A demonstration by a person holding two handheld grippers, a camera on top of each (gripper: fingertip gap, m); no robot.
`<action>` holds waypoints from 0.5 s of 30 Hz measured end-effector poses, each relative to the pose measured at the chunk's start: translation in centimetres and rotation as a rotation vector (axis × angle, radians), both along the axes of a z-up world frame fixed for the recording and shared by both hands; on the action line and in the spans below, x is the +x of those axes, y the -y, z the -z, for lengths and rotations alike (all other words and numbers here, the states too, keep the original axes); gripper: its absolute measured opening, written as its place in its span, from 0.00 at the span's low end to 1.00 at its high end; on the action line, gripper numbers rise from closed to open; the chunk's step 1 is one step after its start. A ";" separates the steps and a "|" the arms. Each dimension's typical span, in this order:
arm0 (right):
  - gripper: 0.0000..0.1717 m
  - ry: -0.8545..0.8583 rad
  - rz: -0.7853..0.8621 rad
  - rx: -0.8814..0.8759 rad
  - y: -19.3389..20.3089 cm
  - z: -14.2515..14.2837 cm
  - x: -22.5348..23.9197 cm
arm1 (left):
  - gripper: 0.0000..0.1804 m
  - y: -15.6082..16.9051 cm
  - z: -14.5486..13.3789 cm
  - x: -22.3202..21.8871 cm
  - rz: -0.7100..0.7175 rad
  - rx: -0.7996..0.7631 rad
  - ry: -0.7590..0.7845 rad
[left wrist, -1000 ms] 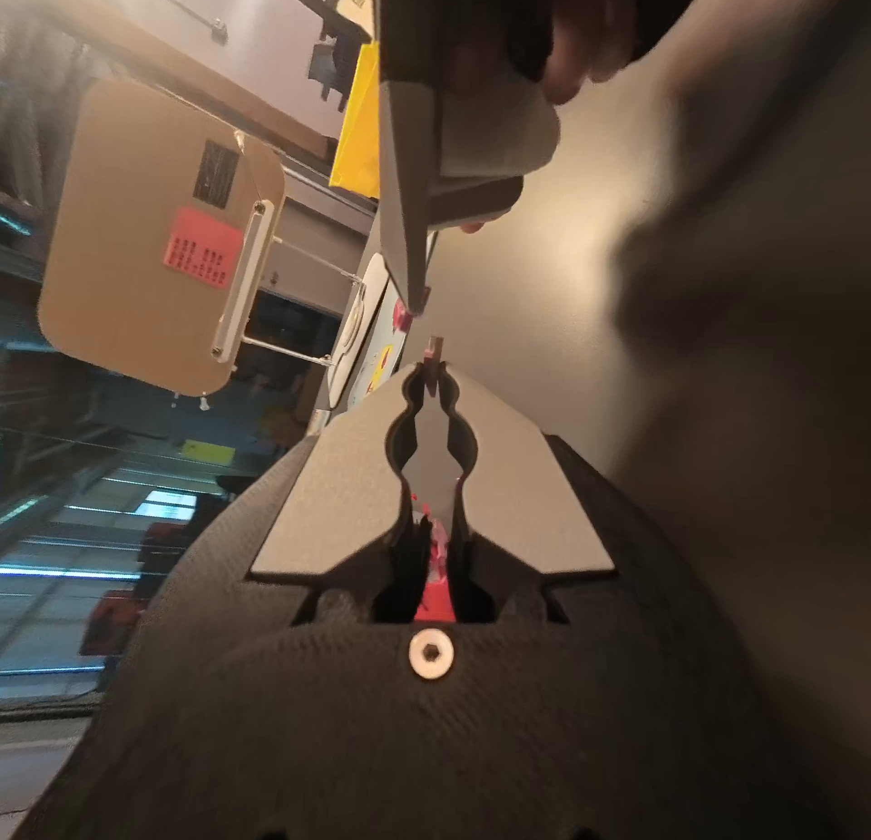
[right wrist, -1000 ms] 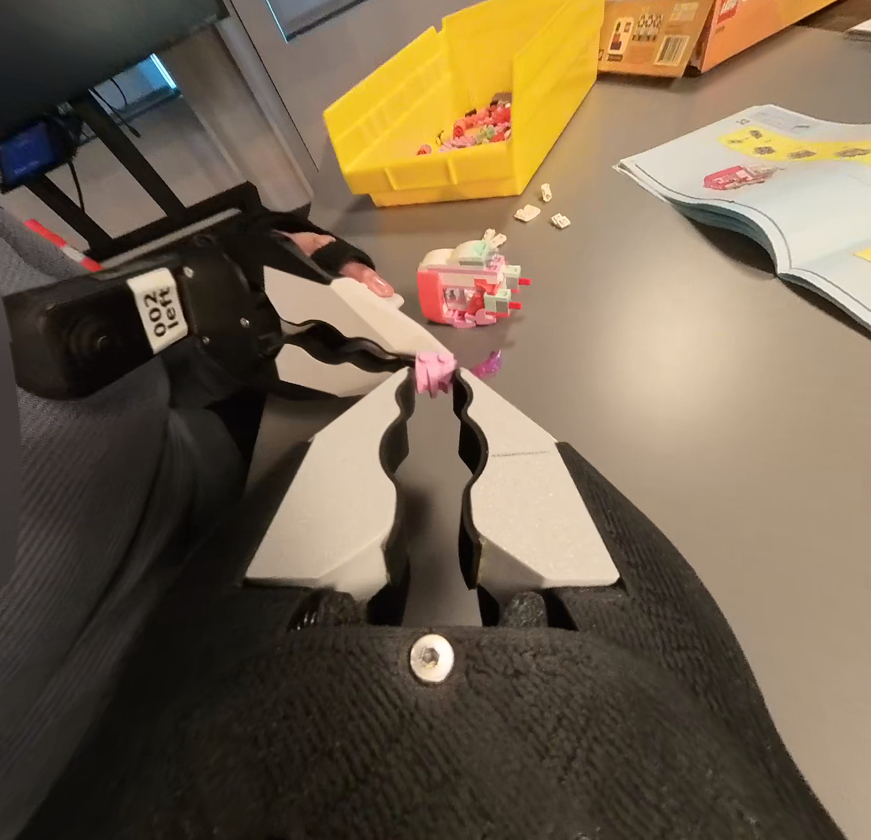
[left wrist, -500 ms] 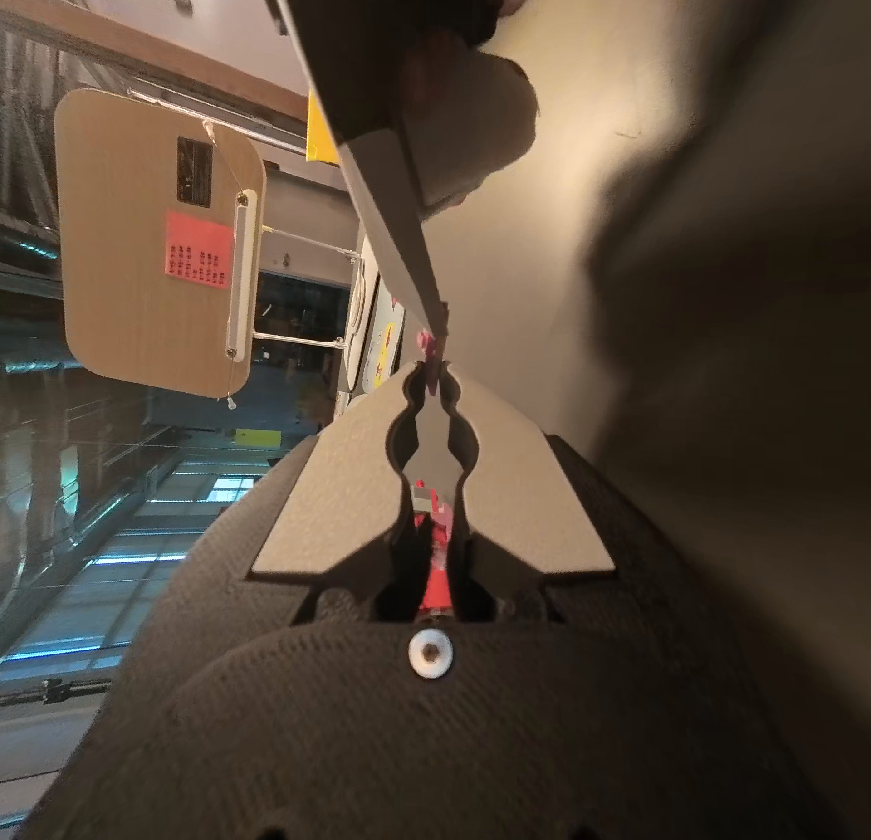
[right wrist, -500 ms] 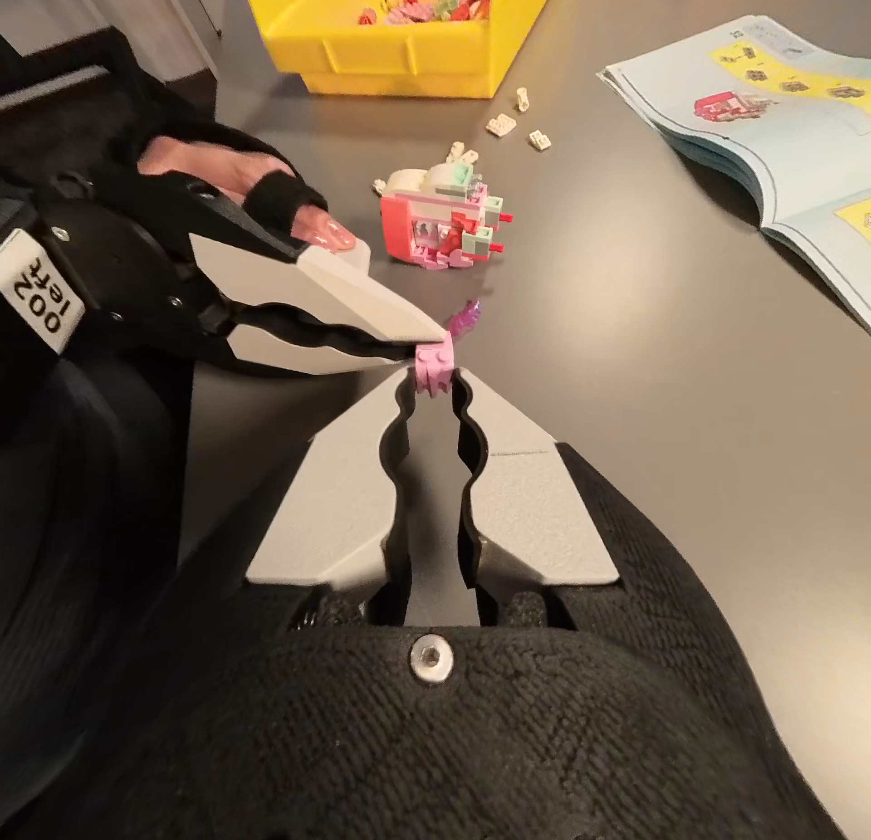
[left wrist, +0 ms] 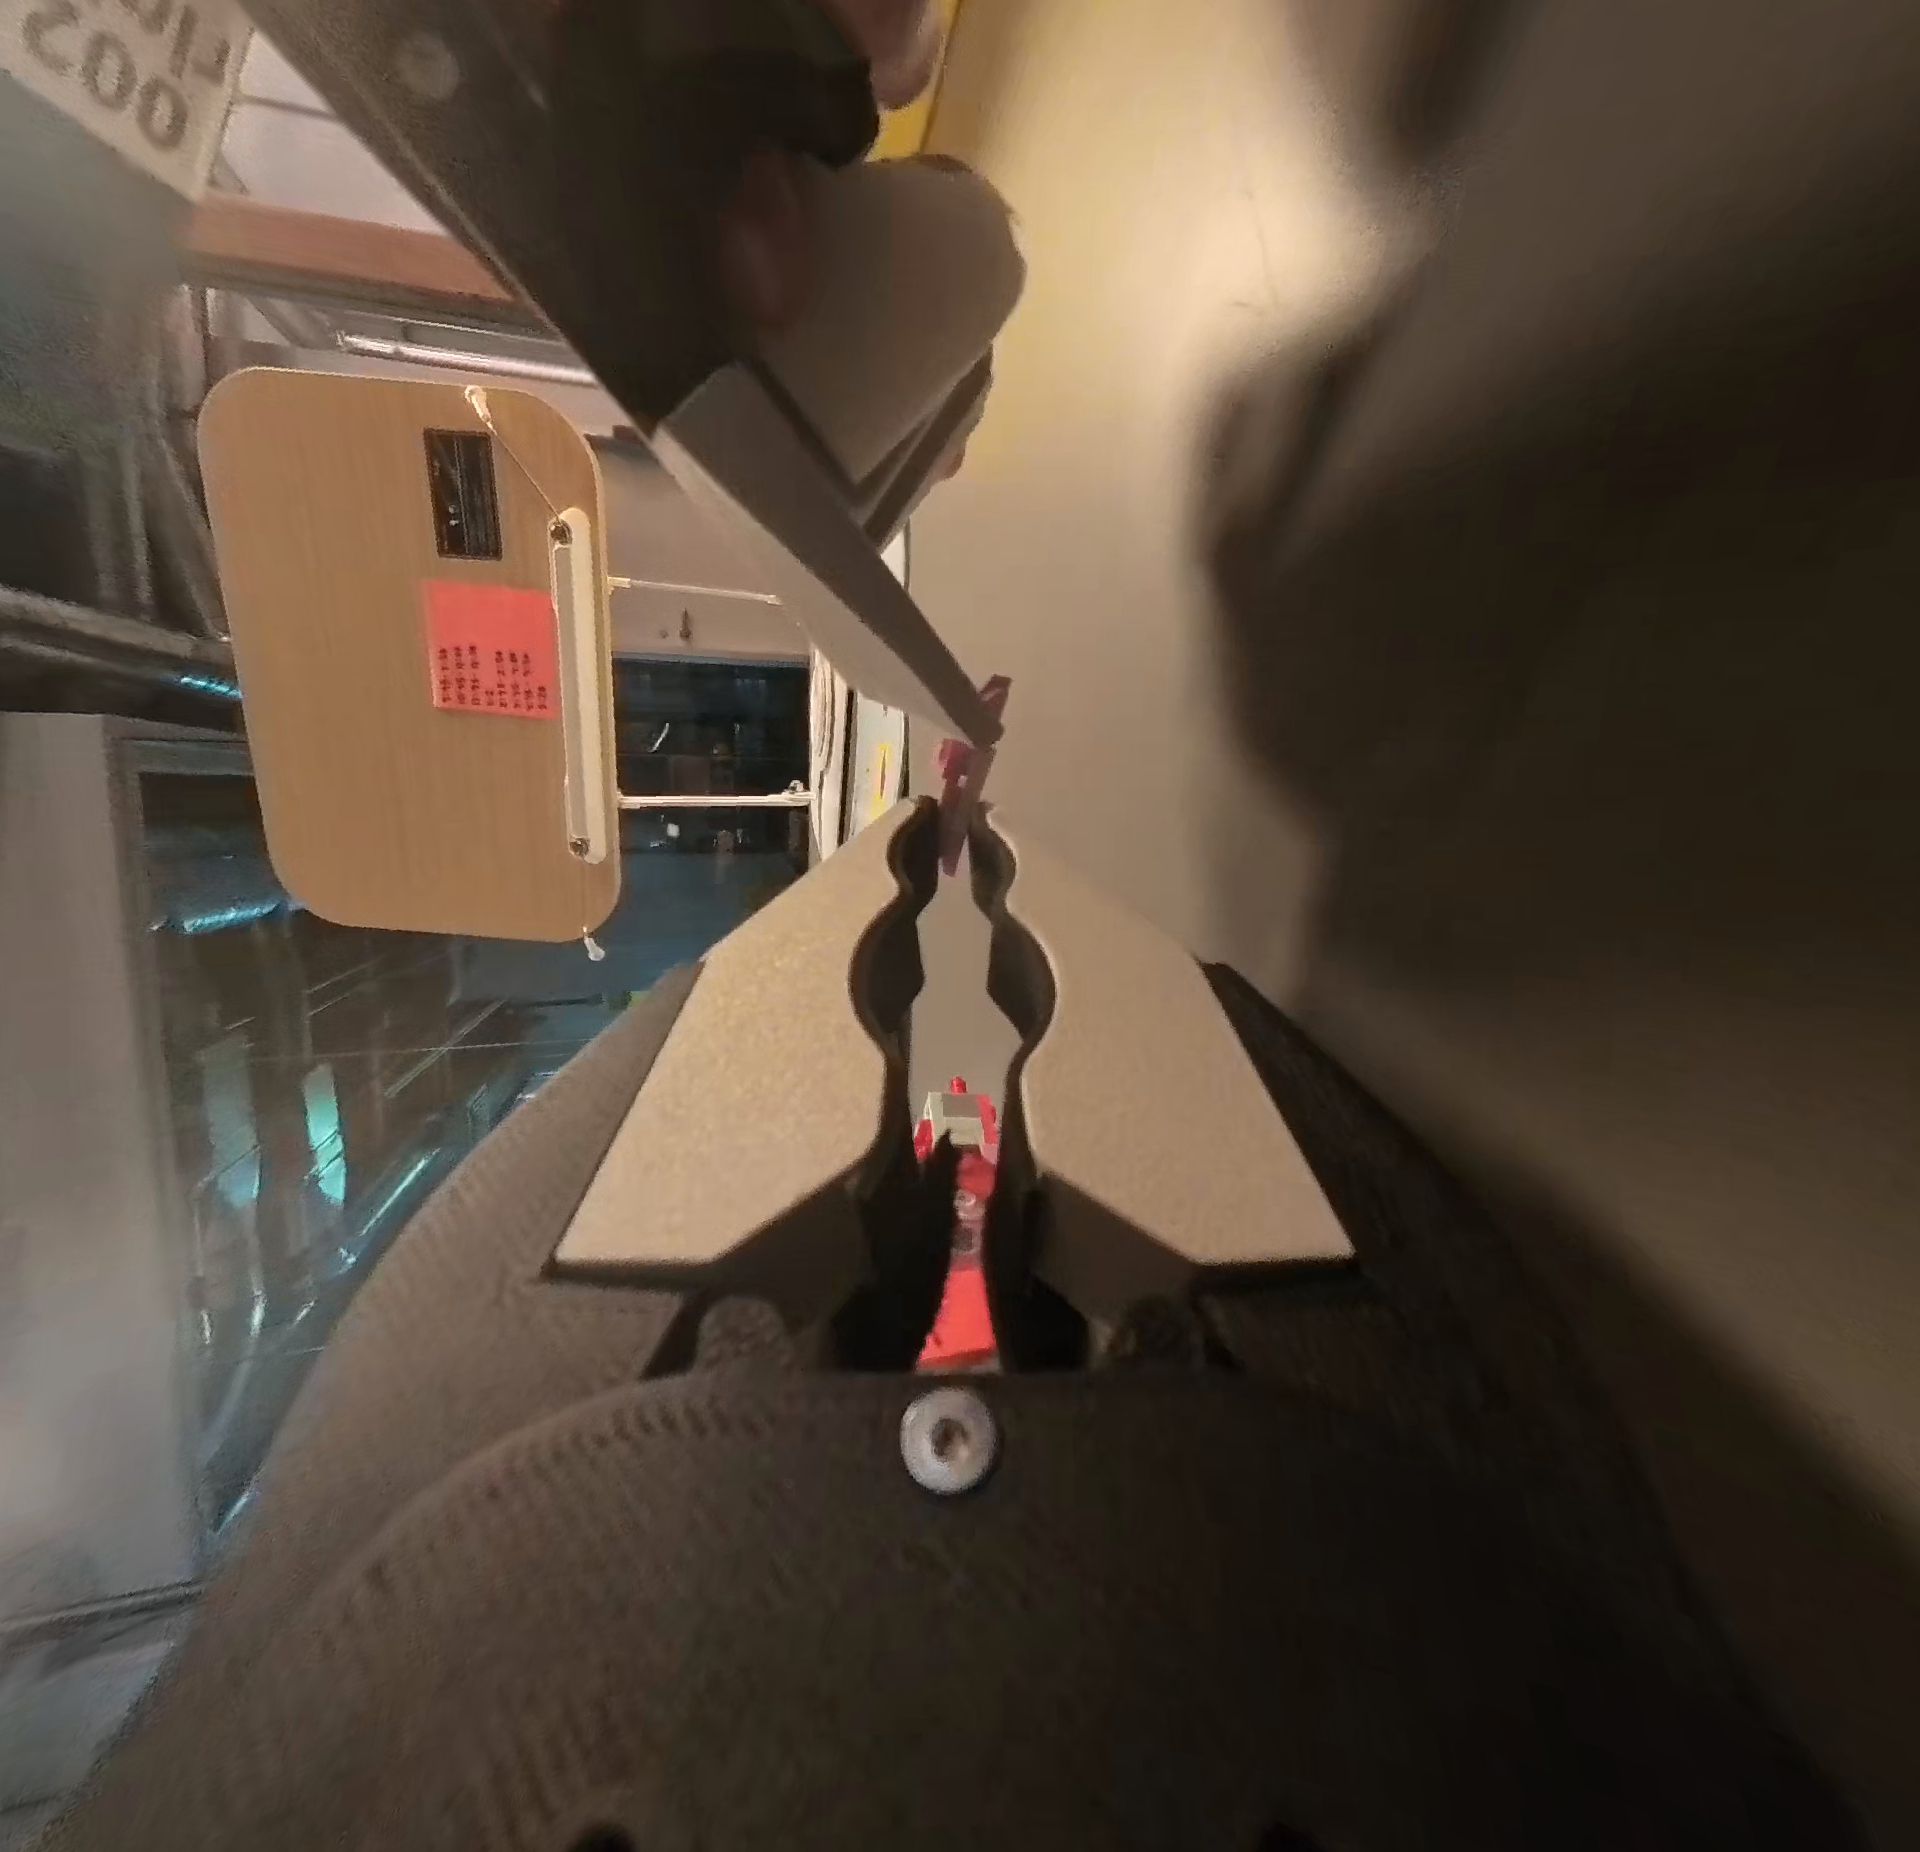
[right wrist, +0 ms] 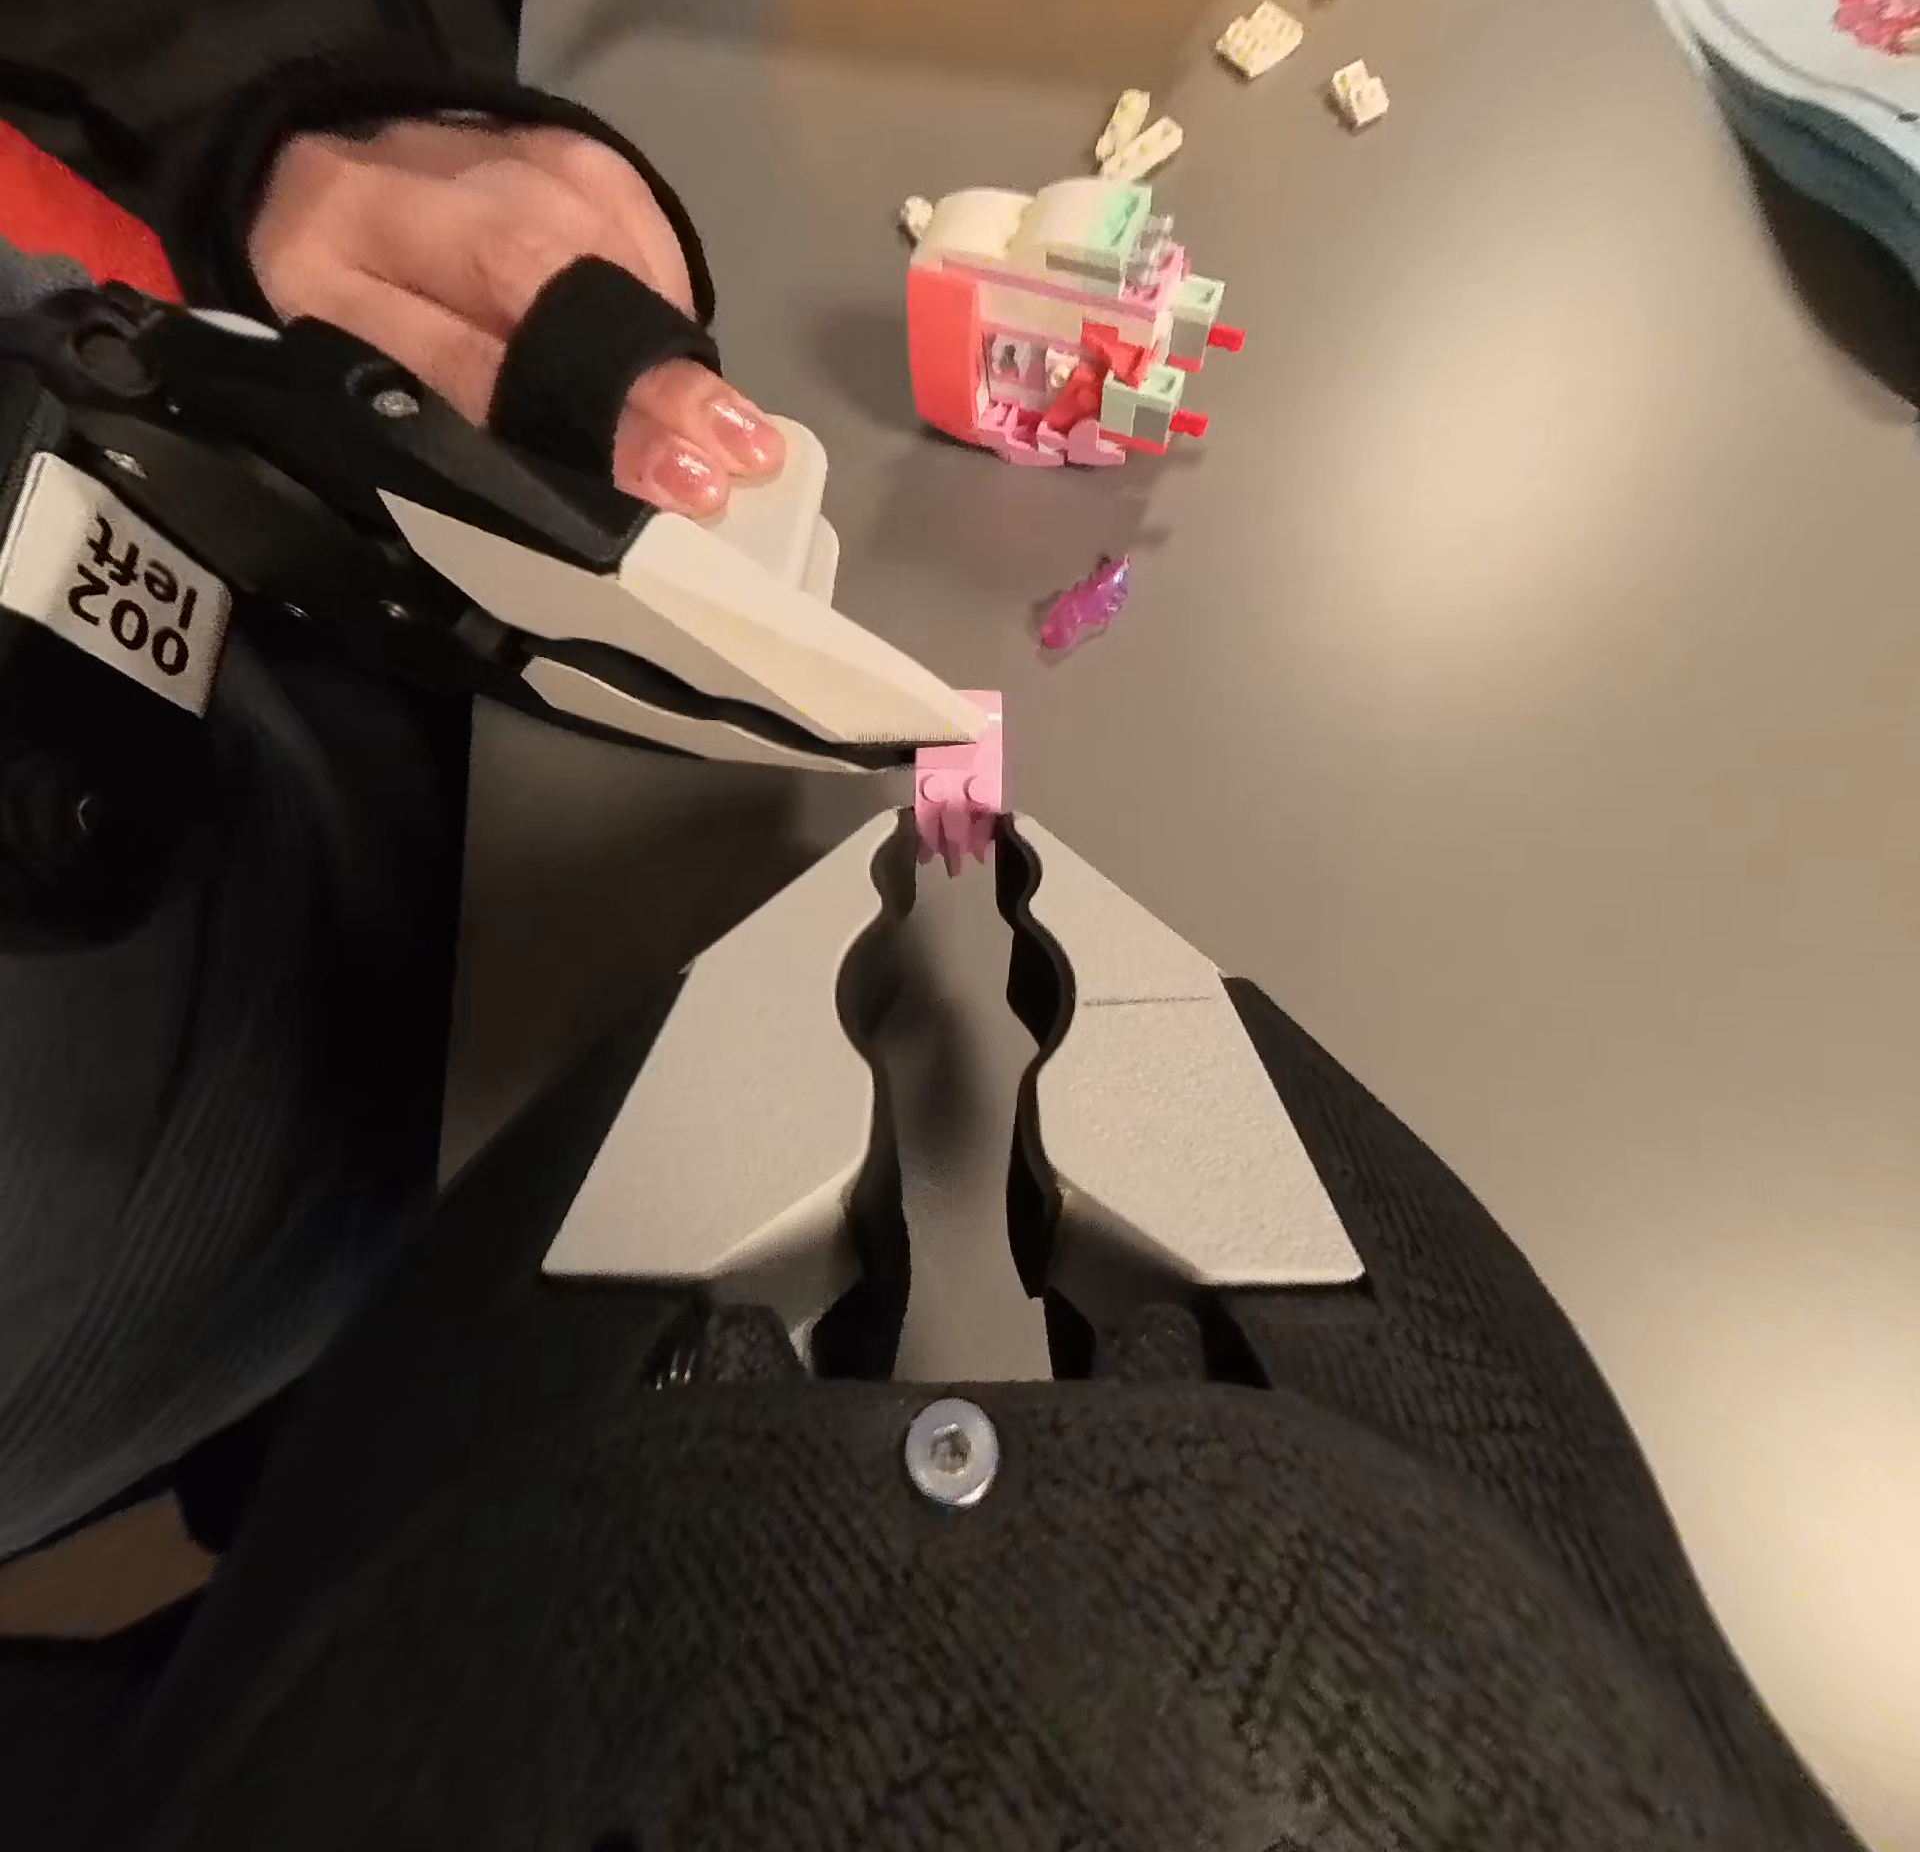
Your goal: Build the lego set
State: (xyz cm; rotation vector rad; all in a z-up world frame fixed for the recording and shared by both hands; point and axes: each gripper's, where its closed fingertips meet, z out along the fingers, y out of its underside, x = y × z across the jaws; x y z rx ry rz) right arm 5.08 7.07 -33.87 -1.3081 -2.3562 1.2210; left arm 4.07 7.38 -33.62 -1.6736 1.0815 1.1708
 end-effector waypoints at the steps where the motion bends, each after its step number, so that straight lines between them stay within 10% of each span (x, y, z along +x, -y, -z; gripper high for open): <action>1: 0.08 0.016 -0.003 0.012 0.0 0.1 0.0 | 0.03 0.0 0.0 0.0 -0.004 -0.001 -0.012; 15: 0.08 0.167 -0.041 0.093 -0.1 1.1 0.1 | 0.03 -0.1 0.7 0.2 0.008 -0.032 -0.122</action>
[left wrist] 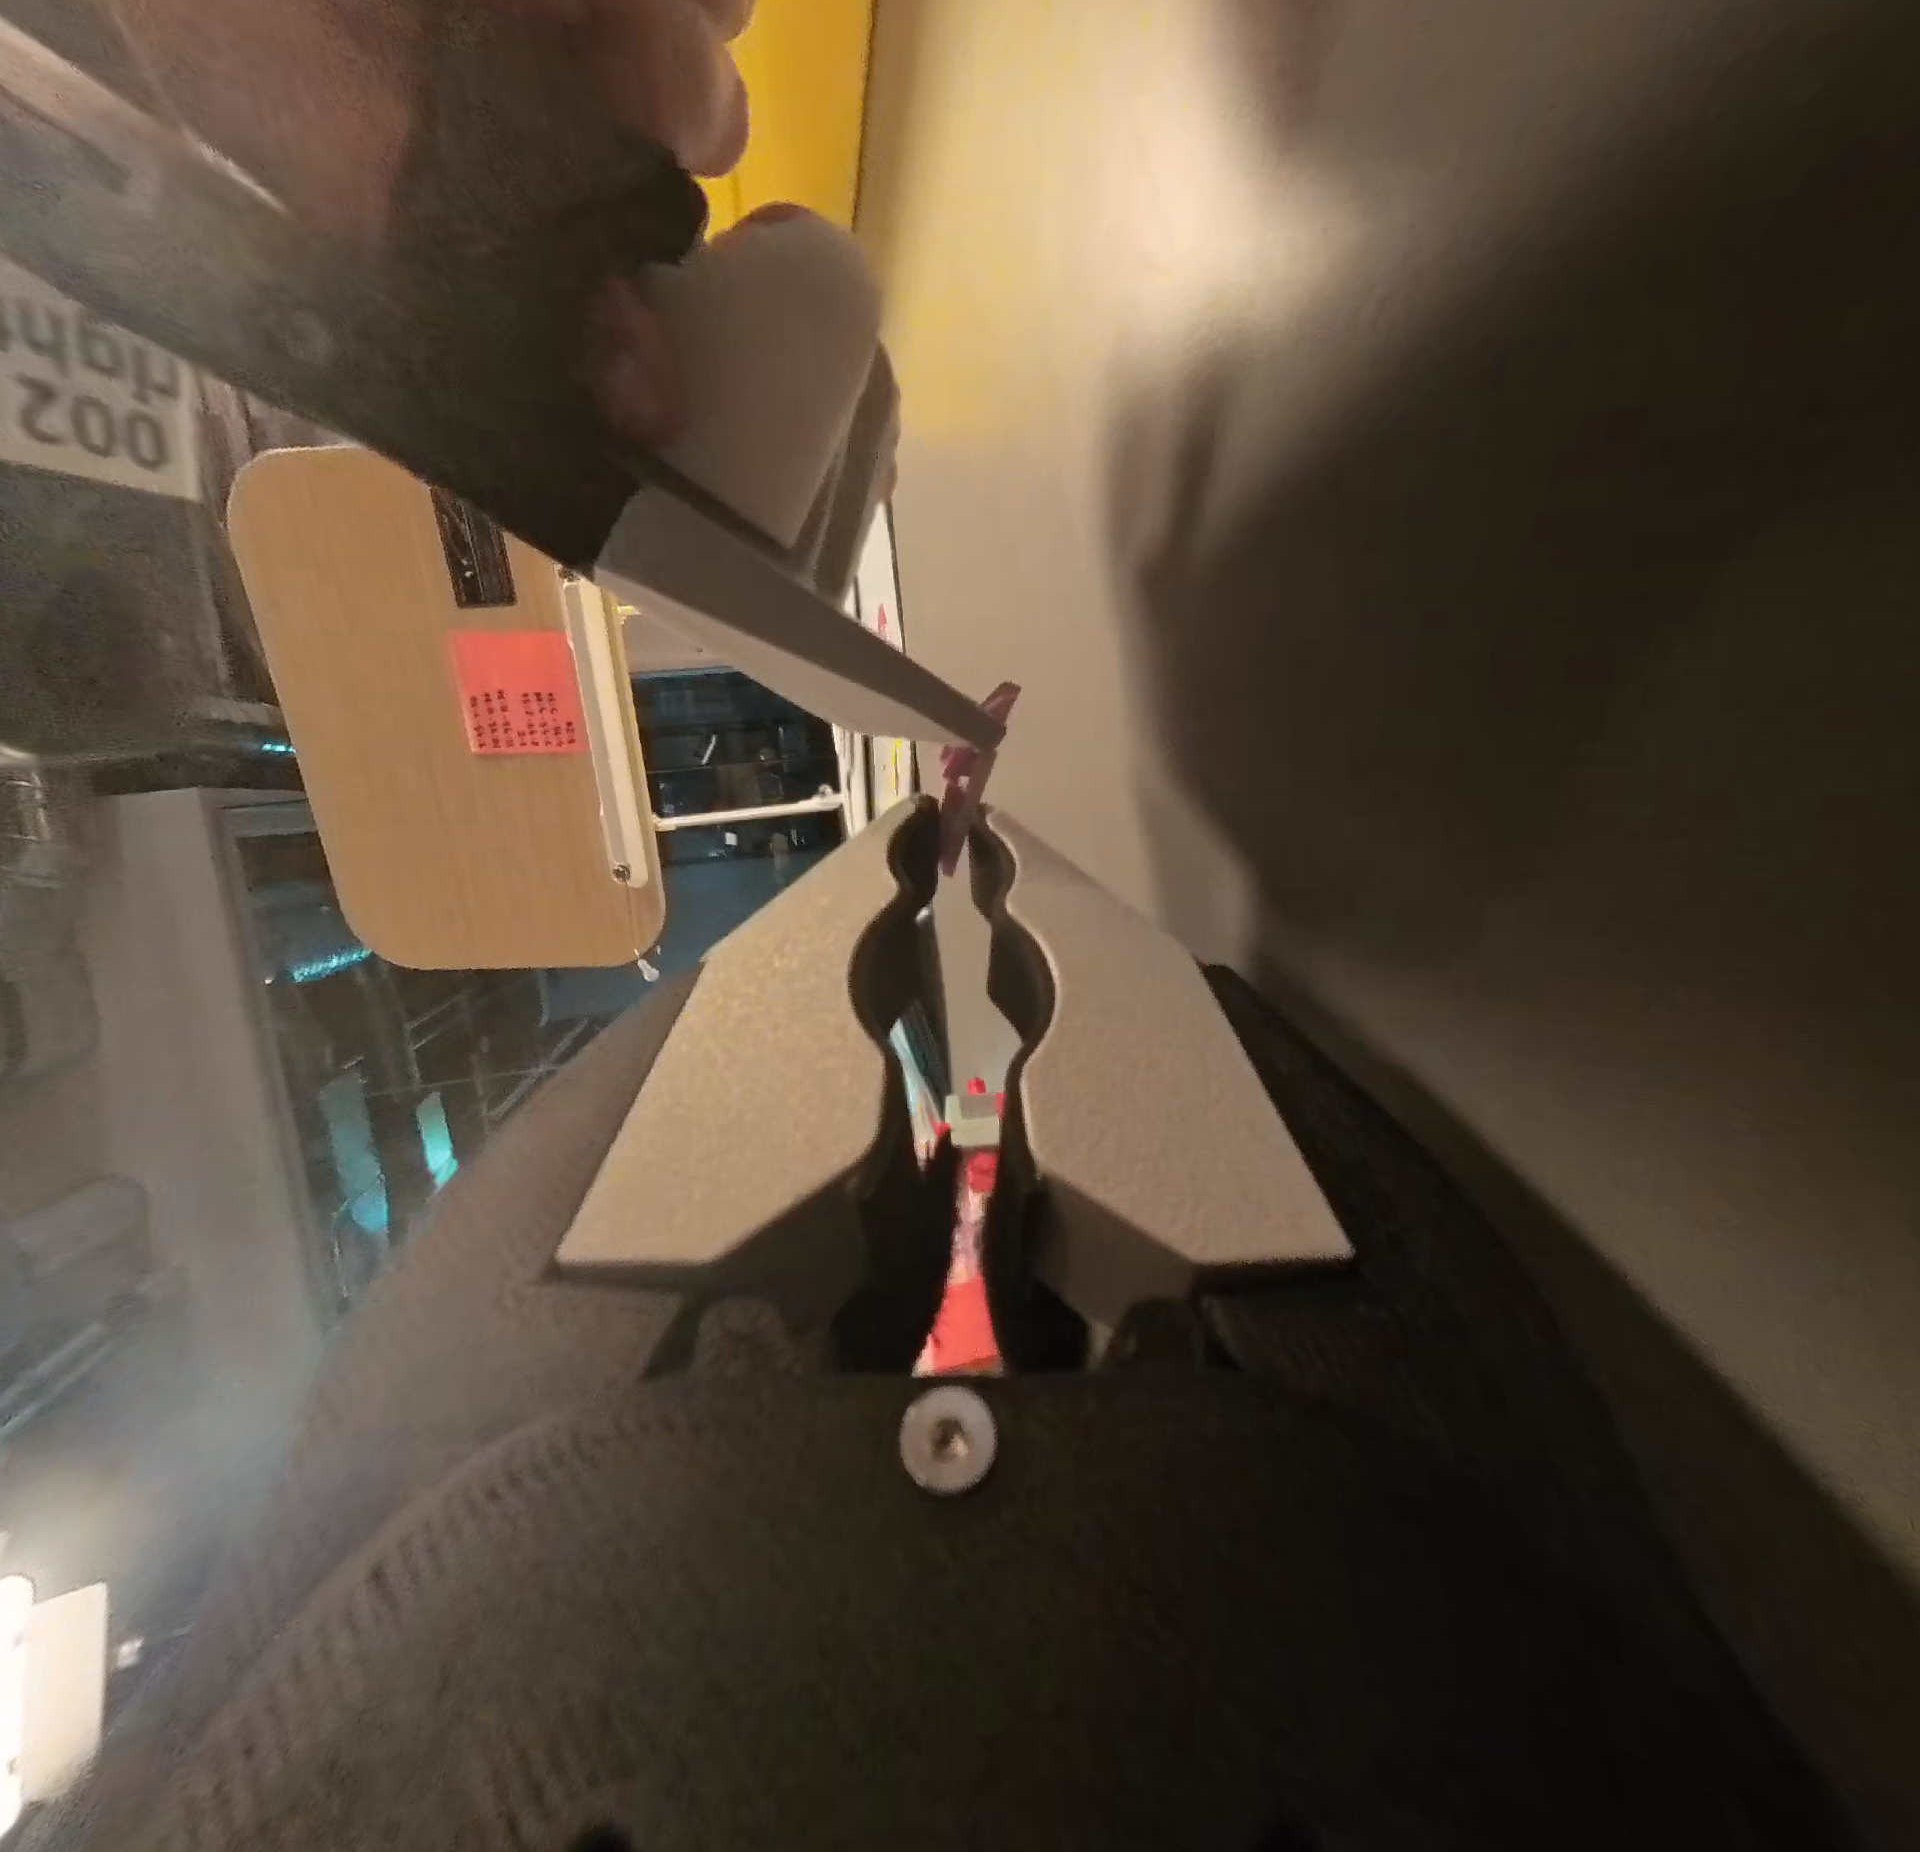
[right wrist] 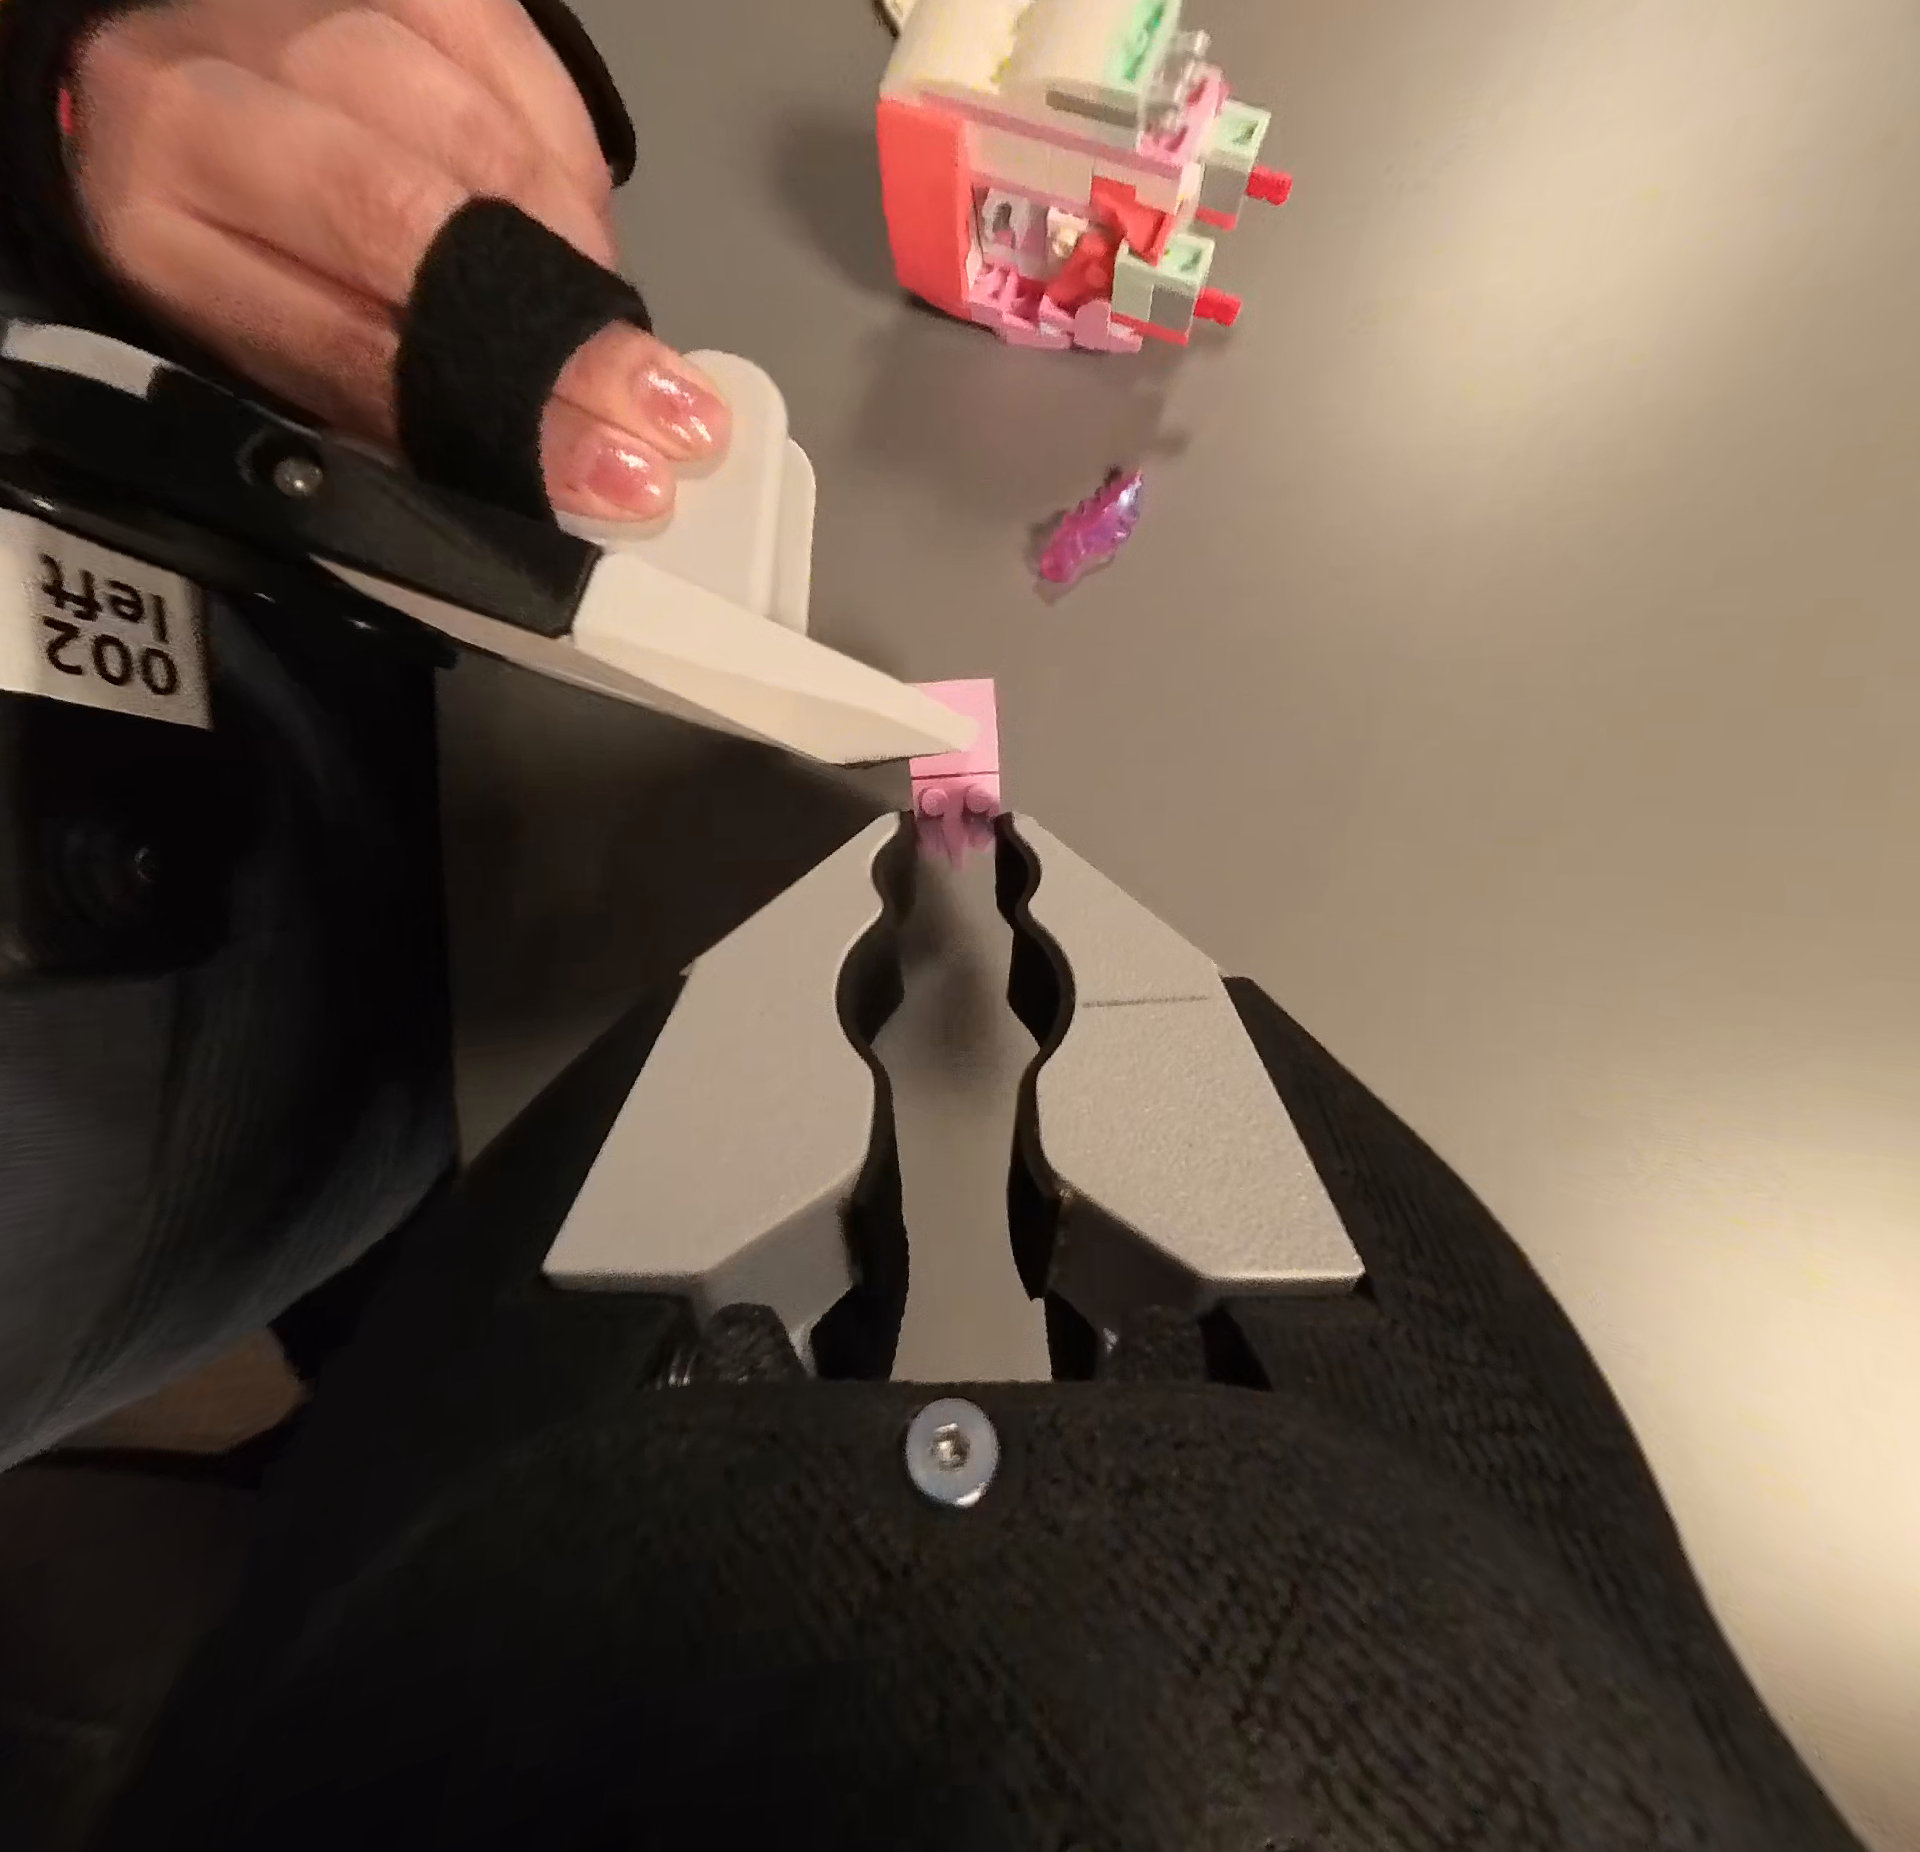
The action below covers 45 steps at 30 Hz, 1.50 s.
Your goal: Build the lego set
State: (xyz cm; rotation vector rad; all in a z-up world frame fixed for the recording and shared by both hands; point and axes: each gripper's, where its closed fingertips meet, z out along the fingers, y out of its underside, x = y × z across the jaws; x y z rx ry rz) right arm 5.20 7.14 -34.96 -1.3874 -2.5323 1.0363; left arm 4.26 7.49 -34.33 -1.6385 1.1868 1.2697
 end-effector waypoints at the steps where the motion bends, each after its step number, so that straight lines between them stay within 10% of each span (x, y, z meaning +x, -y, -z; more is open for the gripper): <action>1: 0.08 0.021 0.002 -0.028 0.0 0.0 0.1 | 0.03 0.0 0.0 0.1 0.006 0.002 -0.007; 11: 0.08 -0.028 0.012 0.230 -0.2 0.4 -0.4 | 0.03 0.0 0.2 -0.1 -0.016 -0.004 -0.022; 36: 0.14 -0.152 0.077 0.206 -0.1 -2.7 -0.5 | 0.03 -0.1 -1.7 0.3 0.011 0.100 0.187; 40: 0.30 -0.418 -0.015 0.395 -0.1 -3.8 -1.4 | 0.03 -0.1 -1.9 -0.8 -0.057 0.113 0.309; 45: 0.23 -0.667 -0.155 0.858 -0.6 -2.6 -2.3 | 0.03 -0.1 -2.1 -1.4 -0.091 0.125 0.466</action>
